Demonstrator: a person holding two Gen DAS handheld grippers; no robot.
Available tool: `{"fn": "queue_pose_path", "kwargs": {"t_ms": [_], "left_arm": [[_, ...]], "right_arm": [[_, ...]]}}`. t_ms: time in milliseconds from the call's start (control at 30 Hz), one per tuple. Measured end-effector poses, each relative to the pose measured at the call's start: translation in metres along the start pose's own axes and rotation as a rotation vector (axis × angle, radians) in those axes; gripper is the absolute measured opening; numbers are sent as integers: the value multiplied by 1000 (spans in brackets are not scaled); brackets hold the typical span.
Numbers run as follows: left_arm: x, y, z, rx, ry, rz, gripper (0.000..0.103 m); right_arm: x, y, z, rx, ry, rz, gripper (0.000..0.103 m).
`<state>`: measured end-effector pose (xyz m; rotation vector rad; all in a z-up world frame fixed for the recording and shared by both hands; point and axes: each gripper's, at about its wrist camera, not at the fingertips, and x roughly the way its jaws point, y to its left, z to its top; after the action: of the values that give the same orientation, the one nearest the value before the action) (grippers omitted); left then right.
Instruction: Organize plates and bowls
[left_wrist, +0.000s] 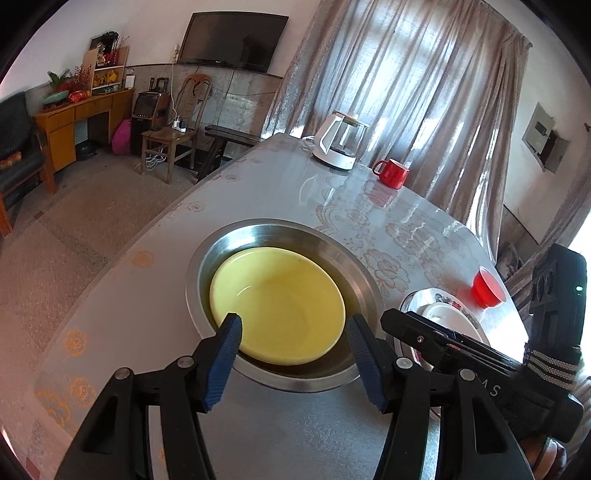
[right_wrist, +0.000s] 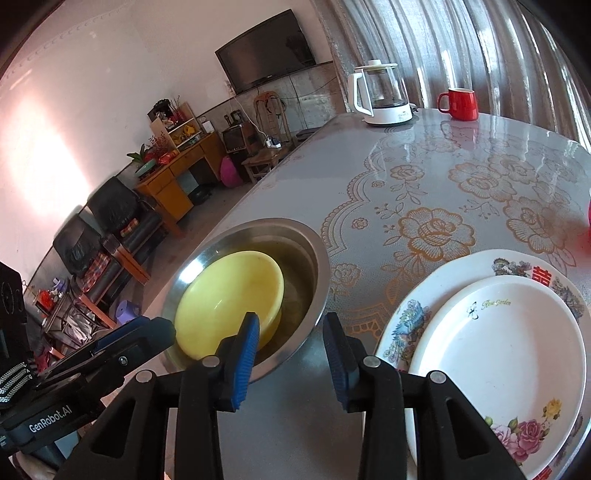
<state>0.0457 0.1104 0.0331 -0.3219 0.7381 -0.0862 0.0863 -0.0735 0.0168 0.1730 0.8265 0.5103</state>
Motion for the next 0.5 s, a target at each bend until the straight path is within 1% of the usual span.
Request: {"fn": "queue_pose_path", "kwargs": {"t_ms": [233, 500], "left_arm": [[-2, -13, 0, 48, -4, -8, 60], [3, -36, -1, 116, 13, -27, 60]], "right_arm": [[-16, -17, -1, 48, -22, -20, 36], [-41, -51, -5, 127, -65, -63, 36]]}}
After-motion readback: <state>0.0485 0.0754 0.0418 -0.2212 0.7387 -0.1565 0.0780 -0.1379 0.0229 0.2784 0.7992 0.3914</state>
